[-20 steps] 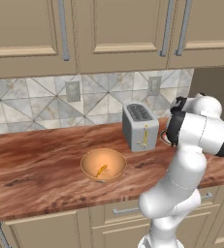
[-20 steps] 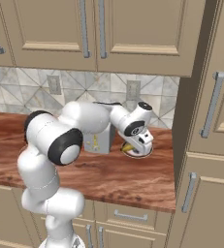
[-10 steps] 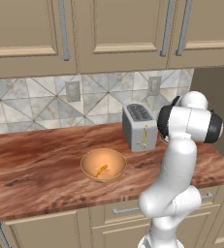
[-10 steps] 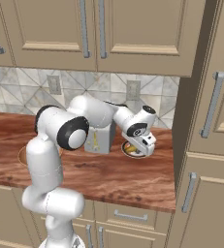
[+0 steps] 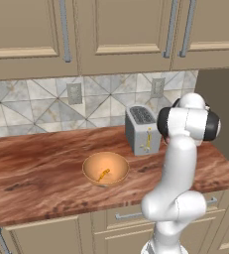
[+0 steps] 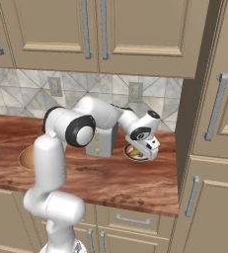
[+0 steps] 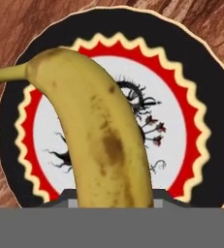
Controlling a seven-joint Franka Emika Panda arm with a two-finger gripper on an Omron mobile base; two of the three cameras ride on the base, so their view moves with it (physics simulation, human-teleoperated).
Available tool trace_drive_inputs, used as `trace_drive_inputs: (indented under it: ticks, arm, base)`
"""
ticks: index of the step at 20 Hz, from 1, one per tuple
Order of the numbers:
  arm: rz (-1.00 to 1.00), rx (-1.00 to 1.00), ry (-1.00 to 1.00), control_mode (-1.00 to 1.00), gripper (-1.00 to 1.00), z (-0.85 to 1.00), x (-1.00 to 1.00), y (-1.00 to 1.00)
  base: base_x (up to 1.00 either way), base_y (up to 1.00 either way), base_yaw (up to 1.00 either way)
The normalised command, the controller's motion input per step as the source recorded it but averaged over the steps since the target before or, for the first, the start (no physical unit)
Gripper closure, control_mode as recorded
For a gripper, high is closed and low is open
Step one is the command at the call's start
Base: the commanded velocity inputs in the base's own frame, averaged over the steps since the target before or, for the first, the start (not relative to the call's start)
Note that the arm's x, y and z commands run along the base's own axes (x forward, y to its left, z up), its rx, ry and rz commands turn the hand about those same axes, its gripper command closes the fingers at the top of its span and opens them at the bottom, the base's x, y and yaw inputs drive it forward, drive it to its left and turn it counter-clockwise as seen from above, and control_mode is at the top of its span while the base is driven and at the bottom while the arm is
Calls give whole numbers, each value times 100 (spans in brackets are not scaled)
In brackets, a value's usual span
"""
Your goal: Remove the banana from the bowl and place it on the small plate. Then place the bowl with only the shrimp in the microwave, close the door, and press the start button to microwave the shrimp.
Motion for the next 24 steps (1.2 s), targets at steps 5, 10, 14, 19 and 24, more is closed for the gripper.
trace_drive_inputs:
  ticks: [5, 10, 14, 19, 24]
  arm:
    - [2, 0, 0, -100, 100, -15, 27, 0]
    - [2, 0, 0, -100, -100, -11, 11, 0]
    - [0, 0, 0, -100, -100, -2, 0, 3]
    - [0, -2, 1, -100, -100, 16, -12, 2]
    - [0, -6, -7, -100, -100, 84, -78, 0]
  base:
    - [0, 0, 0]
    - [0, 0, 0]
    - [0, 0, 0]
    - [0, 0, 0]
    - [0, 0, 0]
